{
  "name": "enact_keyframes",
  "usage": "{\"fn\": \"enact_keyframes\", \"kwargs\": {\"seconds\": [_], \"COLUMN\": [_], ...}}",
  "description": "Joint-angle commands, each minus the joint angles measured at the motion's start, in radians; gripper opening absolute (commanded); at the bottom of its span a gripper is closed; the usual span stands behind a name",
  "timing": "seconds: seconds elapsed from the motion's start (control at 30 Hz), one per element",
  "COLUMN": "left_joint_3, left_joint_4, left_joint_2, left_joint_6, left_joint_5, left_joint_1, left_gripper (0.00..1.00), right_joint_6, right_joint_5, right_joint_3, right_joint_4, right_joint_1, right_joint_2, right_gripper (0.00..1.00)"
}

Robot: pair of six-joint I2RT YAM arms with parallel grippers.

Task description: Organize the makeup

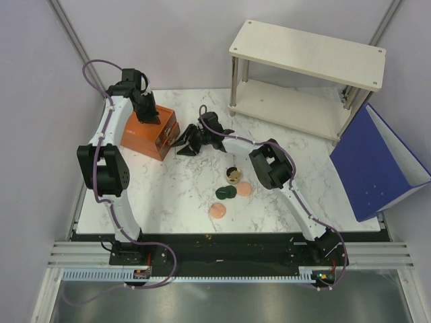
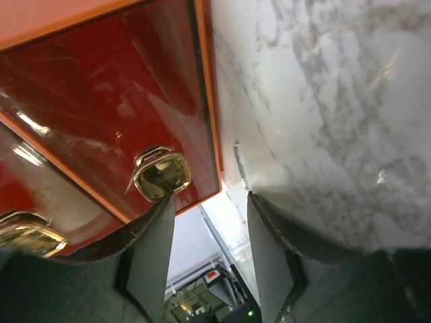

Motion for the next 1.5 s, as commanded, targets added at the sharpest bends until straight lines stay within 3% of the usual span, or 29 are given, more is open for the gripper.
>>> {"fn": "enact_keyframes", "kwargs": {"seconds": [0.0, 0.2, 0.5, 0.9, 1.07, 1.47], "left_joint_3": [-0.053, -0.056, -0.061, -0.053, -0.044, -0.033], "left_joint_4": [-0.12, -0.12, -0.118, -0.12, -0.12, -0.118], "left_joint_2": [0.028, 0.024, 0.035, 0.058, 0.067, 0.075], "left_joint_6": [0.006, 0.012, 0.024, 0.05, 0.055, 0.065], "left_joint_5": [-0.011, -0.003, 0.001, 0.011, 0.018, 0.018], "left_joint_1": [-0.008, -0.008, -0.009, -0.008, -0.008, -0.008], "left_gripper": [0.02, 0.02, 0.02, 0.02, 0.02, 0.02], "right_joint_6": [0.034, 0.072, 0.15, 0.204, 0.104, -0.089], "right_joint_5": [0.091, 0.085, 0.074, 0.065, 0.094, 0.172], "right_joint_3": [0.057, 0.096, 0.041, 0.079, 0.155, 0.149], "right_joint_4": [-0.037, -0.02, 0.204, 0.278, 0.096, -0.188], "right_joint_1": [0.001, 0.0, 0.0, 0.001, 0.0, 0.018], "right_joint_2": [0.036, 0.068, 0.048, 0.08, 0.083, 0.046], "right_gripper": [0.54, 0.54, 0.57, 0.56, 0.56, 0.48]}}
